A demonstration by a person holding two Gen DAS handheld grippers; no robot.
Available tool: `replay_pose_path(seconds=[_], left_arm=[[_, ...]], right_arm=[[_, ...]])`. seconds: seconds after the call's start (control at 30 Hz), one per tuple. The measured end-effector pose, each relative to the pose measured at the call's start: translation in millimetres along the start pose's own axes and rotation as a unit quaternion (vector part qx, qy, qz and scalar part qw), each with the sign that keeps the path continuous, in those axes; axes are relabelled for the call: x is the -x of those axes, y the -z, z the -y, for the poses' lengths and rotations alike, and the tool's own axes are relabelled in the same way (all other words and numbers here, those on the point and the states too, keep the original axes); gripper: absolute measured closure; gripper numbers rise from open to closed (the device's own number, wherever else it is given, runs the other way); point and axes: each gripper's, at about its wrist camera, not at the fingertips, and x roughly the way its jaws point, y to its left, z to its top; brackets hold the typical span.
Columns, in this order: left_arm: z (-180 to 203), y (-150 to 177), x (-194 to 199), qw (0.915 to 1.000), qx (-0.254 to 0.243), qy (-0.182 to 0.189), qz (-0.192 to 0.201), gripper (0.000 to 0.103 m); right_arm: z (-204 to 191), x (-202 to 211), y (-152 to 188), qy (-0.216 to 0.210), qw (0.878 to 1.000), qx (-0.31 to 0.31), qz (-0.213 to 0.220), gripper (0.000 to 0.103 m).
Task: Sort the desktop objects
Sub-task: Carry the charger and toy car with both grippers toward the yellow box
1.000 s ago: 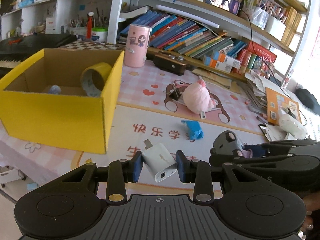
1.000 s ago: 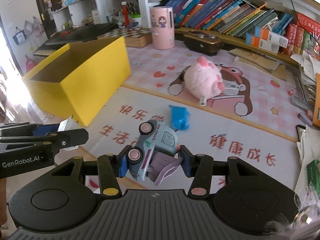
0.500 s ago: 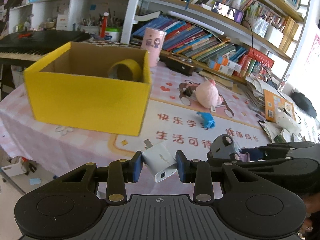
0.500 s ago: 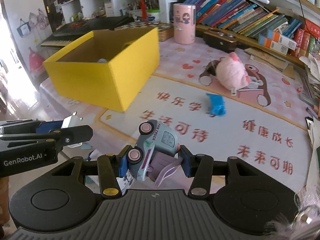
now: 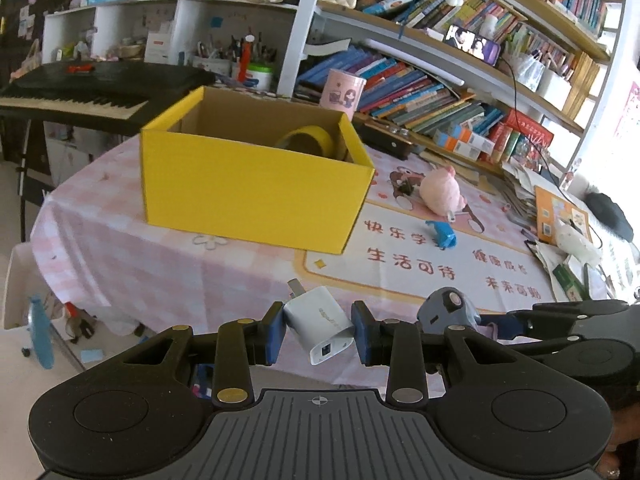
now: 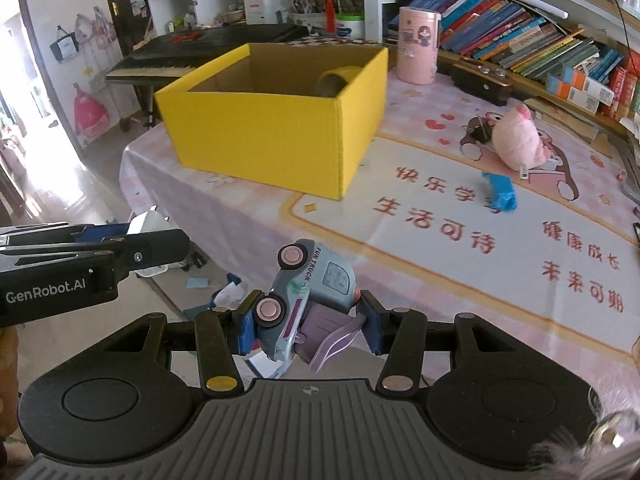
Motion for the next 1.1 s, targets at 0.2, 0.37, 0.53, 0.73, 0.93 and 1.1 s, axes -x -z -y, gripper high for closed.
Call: replay_pose_path(seconds=[0.2,0.37,0.53,0.73,0.93,1.1], left_arm=[[-19.3,10.8,18.0,1.0,-0.001,-0.002,-0.001,0.069],[-31.9,16.4,28.9,1.0,-0.003,-0.002,-0.003,0.069],[-40.7,20.6,37.1,1.0,-0.002,-0.002,-0.001,0.069],[-49.6,23.5,44.0,1.0,0.001,-0.002,0.003,0.069],[-57.4,23.5,46.9,1.0,0.006,-0.002,0.007,0.069],[-62.0,21.9,47.3,0.9999,0.008,-0.002,0.009,0.069]], right_arm=[[-29.9,3.1,11.0,-0.003,1.0,-0.001,0.003,0.056],[-49.9,5.3,18.3,-0.005,1.0,-0.003,0.003,0.056],[-63.7,6.8,22.1,-0.005,1.0,-0.005,0.002,0.056],[-76.1,7.3,22.1,-0.005,1.0,0.001,0.003,0.056],[-85.2,6.3,20.2,-0.005,1.0,0.009,0.004,0.056],[-90.3,4.3,18.0,-0.004,1.0,0.01,0.003,0.056]])
